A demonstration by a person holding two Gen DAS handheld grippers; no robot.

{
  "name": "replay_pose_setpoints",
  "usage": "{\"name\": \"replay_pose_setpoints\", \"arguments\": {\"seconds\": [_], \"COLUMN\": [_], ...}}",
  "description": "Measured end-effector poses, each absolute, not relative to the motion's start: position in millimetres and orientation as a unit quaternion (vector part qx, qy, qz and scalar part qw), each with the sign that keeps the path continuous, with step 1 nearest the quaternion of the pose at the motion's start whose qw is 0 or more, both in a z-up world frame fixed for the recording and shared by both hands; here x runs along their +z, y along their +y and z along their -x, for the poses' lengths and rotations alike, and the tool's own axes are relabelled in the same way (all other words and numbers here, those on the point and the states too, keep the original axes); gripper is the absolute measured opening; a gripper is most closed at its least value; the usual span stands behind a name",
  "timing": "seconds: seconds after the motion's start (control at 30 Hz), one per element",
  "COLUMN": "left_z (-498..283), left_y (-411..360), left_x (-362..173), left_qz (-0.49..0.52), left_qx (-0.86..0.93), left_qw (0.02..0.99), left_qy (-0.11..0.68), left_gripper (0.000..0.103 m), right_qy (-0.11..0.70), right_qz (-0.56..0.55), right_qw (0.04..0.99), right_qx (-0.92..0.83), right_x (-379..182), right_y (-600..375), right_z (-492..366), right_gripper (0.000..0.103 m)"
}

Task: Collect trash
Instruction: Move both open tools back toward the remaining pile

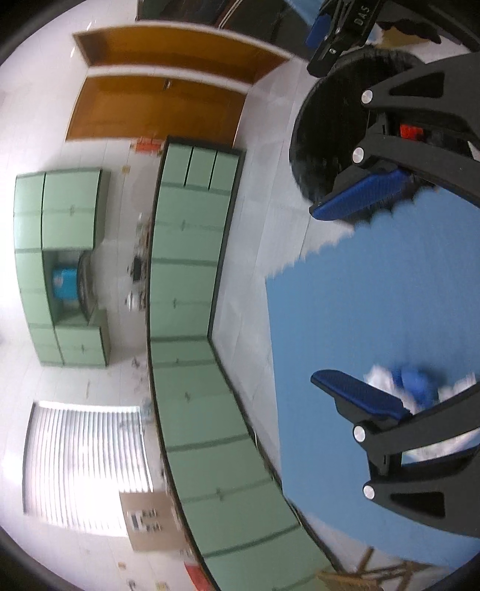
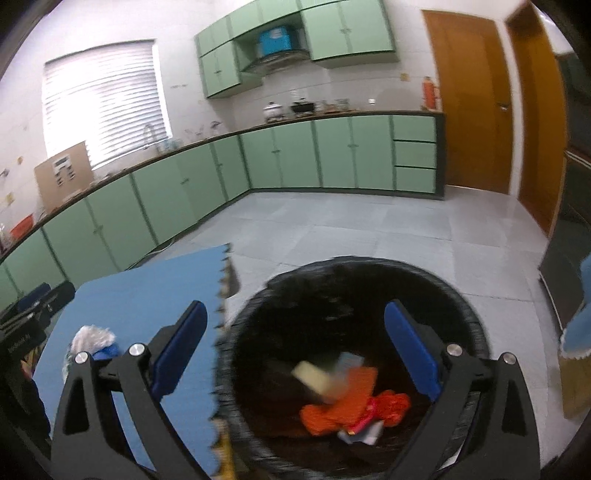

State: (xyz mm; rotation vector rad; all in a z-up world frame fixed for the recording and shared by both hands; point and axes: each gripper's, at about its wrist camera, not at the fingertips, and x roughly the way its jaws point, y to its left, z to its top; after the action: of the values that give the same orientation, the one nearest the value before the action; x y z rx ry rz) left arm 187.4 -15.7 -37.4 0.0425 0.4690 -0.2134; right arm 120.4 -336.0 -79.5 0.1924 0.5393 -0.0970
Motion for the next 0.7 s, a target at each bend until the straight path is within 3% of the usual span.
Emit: {"name": "replay_pose_setpoints", "arguments": {"seconds": [0.33,0.7], "left_z": [-161.8,-141.7], "left_y": [63.0,99.3], "left_x": [-58.7,-98.4], "left_qz": [-0.021,-0.021], "left_qx": [-0.03,-0.003], "left_qw": [0.969,0.964], "left_qy": [0.243,0.265], "left_gripper": [0.082,0.081], "right_qy": [0.268,0.288], "right_qz": [-0.067,-0.036], "right_qw": [0.961,0.956], "right_qx": [0.012,0.036], "right_x": [-86.1,-114.2], "right_y": [-246.2,-190.3], "right_z": [-123.8,-130.7], "right_gripper": [0.094,0.094]}}
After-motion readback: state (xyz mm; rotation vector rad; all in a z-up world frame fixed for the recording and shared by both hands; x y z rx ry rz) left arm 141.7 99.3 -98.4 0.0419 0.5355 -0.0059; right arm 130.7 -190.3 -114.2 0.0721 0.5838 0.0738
